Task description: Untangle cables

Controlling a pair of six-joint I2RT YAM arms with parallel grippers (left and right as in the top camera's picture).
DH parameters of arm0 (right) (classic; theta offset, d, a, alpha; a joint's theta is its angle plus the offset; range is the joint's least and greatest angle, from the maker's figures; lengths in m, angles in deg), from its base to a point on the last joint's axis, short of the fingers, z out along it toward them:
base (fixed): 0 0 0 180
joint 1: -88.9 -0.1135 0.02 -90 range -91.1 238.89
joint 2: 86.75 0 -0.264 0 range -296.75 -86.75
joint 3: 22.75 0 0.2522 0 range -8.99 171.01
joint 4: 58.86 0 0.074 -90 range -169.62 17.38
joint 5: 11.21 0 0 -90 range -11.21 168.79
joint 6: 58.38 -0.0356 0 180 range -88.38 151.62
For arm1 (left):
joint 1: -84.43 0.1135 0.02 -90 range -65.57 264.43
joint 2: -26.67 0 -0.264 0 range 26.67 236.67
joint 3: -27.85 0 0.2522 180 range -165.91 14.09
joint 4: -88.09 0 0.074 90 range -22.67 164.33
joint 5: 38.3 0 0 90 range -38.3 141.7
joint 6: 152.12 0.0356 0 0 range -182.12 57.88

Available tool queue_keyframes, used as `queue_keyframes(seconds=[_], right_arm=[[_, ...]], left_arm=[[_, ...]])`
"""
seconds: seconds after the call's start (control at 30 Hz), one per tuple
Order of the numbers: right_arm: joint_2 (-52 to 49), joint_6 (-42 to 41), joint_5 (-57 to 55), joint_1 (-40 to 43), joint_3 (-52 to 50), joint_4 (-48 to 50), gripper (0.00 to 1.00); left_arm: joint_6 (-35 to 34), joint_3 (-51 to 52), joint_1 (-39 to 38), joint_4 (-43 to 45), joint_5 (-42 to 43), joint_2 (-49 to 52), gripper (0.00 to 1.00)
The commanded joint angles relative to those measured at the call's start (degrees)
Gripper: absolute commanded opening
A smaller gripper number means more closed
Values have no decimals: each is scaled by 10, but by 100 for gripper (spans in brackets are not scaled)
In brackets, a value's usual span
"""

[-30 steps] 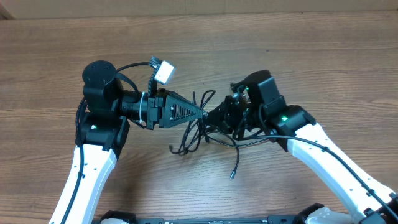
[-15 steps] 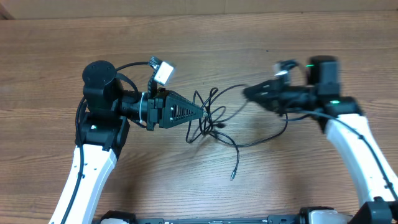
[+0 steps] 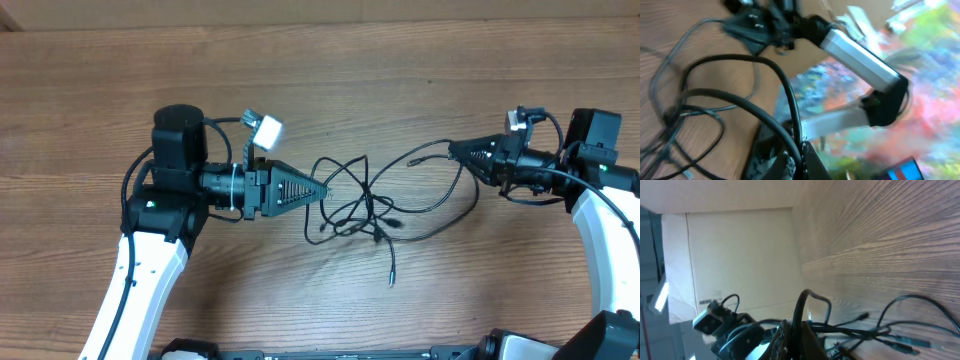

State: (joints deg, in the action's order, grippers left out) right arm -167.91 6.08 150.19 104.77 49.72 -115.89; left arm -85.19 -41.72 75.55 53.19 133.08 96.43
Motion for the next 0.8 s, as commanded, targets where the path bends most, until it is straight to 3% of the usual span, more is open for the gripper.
queue_keyframes(seconds=[0.0, 0.13, 0.27, 0.33, 0.37, 0.4, 0.47, 0.53, 0.6, 0.67, 0.7, 0.77], right_arm=[[11, 74, 44, 4, 2, -3, 4], [11, 107, 3, 3, 2, -31, 4], [11, 106, -148, 3, 2, -85, 4], [11, 106, -232, 3, 2, -112, 7], [11, 106, -276, 3, 2, -126, 20], [11, 106, -308, 2, 2, -136, 41], [11, 106, -352, -1, 2, -154, 65], [11, 106, -372, -4, 2, -166, 85], [11, 106, -373, -8, 2, -172, 94], [11, 106, -373, -12, 2, -176, 97], [11, 106, -373, -16, 2, -178, 99], [11, 106, -373, -24, 2, -180, 100]], left_arm=[[47, -6, 2, -33, -140, -6, 4], [23, -6, 3, -88, -349, -6, 4], [-108, -6, 2, -172, -575, -6, 4], [-132, -6, 2, -205, -634, -6, 5], [-131, -6, 2, -216, -645, -6, 6], [-131, -6, 2, -224, -650, -6, 6], [-131, -6, 2, -228, -649, -6, 8], [-131, -6, 2, -227, -649, -6, 9], [-132, -6, 2, -225, -649, -6, 11], [-132, -6, 2, -226, -649, -6, 22], [-131, -6, 2, -226, -649, -6, 37], [-132, -6, 2, -231, -649, -6, 80]])
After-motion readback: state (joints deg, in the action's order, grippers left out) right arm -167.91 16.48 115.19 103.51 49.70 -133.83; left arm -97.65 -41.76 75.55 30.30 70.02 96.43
